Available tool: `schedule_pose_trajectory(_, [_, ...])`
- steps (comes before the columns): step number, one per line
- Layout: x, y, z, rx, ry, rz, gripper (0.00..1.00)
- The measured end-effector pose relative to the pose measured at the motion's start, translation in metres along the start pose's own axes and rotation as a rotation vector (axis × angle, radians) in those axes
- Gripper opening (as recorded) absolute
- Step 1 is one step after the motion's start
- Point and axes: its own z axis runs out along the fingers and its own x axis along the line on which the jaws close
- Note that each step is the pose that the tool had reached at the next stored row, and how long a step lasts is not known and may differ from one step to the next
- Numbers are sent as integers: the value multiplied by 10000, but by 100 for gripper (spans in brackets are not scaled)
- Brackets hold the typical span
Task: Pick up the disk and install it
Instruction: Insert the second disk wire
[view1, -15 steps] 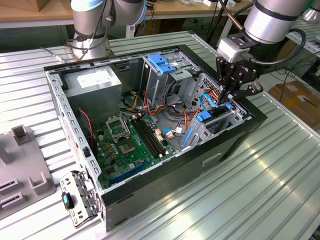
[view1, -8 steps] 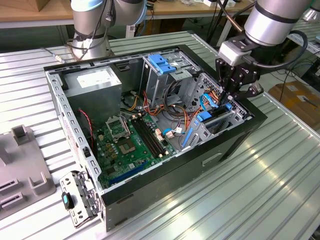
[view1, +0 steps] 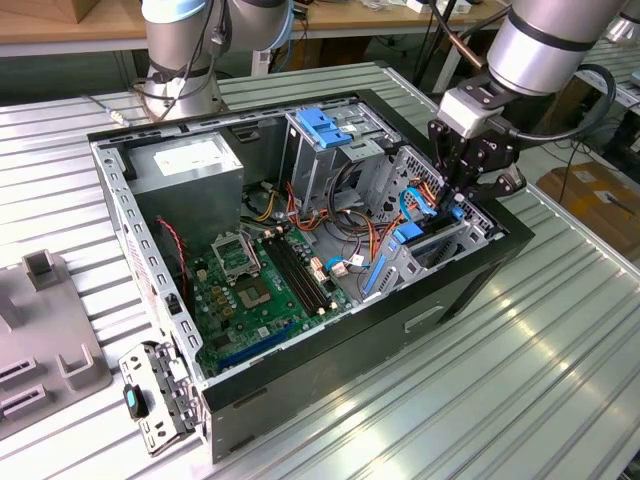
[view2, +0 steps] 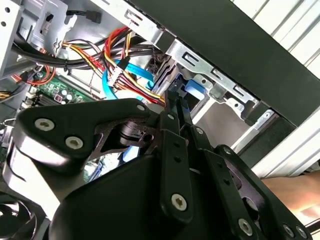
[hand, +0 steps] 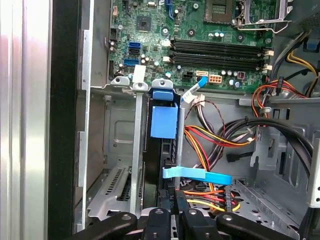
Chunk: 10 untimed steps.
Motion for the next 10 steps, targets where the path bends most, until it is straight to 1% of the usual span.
schedule_pose_trajectory(10, [17,17,19,-1,7,-15,16])
